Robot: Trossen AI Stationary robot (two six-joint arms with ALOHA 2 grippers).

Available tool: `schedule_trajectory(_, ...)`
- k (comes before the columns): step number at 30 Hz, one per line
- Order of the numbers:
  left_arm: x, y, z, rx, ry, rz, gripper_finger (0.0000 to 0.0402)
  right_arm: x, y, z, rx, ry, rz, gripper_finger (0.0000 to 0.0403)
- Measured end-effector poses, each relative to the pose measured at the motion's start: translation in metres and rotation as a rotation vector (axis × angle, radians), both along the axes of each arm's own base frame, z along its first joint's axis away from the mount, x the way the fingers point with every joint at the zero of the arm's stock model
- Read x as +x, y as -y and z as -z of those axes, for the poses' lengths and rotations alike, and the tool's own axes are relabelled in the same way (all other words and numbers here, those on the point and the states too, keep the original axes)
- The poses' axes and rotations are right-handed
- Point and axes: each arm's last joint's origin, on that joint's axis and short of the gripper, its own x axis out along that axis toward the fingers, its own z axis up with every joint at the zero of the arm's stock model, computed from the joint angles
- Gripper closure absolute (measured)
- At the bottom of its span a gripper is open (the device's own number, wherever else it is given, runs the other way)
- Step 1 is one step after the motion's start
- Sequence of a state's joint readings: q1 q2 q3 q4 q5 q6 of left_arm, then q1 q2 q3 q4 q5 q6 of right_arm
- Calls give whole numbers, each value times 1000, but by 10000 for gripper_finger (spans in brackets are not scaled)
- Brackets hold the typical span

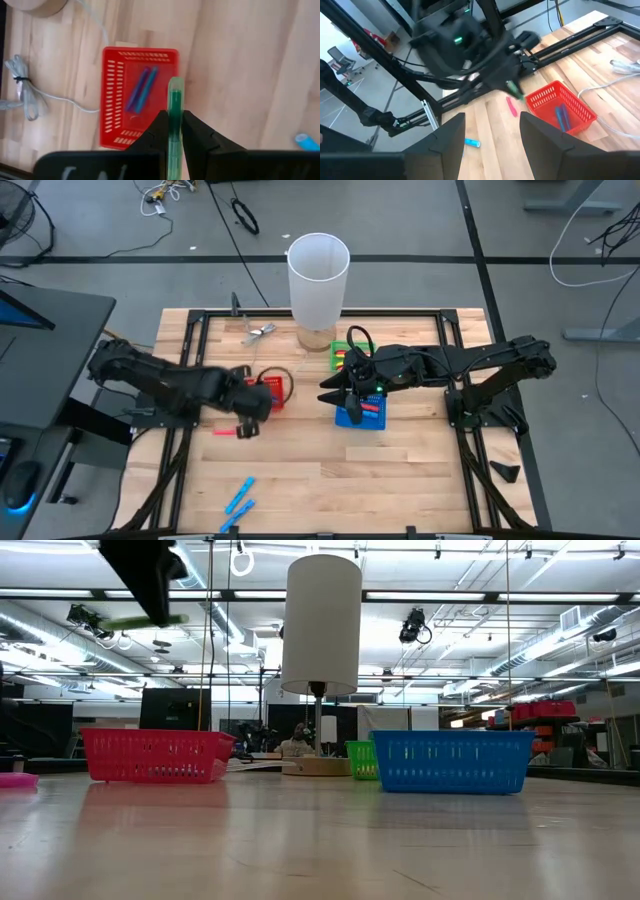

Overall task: Pick & Place Markers
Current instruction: Put the small green pen into the red bin

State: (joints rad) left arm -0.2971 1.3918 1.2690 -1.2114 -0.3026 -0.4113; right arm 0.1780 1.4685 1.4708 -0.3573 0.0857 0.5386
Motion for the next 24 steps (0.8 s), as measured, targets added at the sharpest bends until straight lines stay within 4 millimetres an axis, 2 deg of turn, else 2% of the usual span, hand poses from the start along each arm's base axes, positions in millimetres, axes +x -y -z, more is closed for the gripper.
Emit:
schedule_trajectory(14, 9, -74, 1, -92, -54, -76, 369, 0, 0, 0, -2, -4, -1, 214)
schedule_trajectory(24, 12, -85, 0, -98, -17, -84, 369, -1, -1, 1, 15, -15, -49, 214)
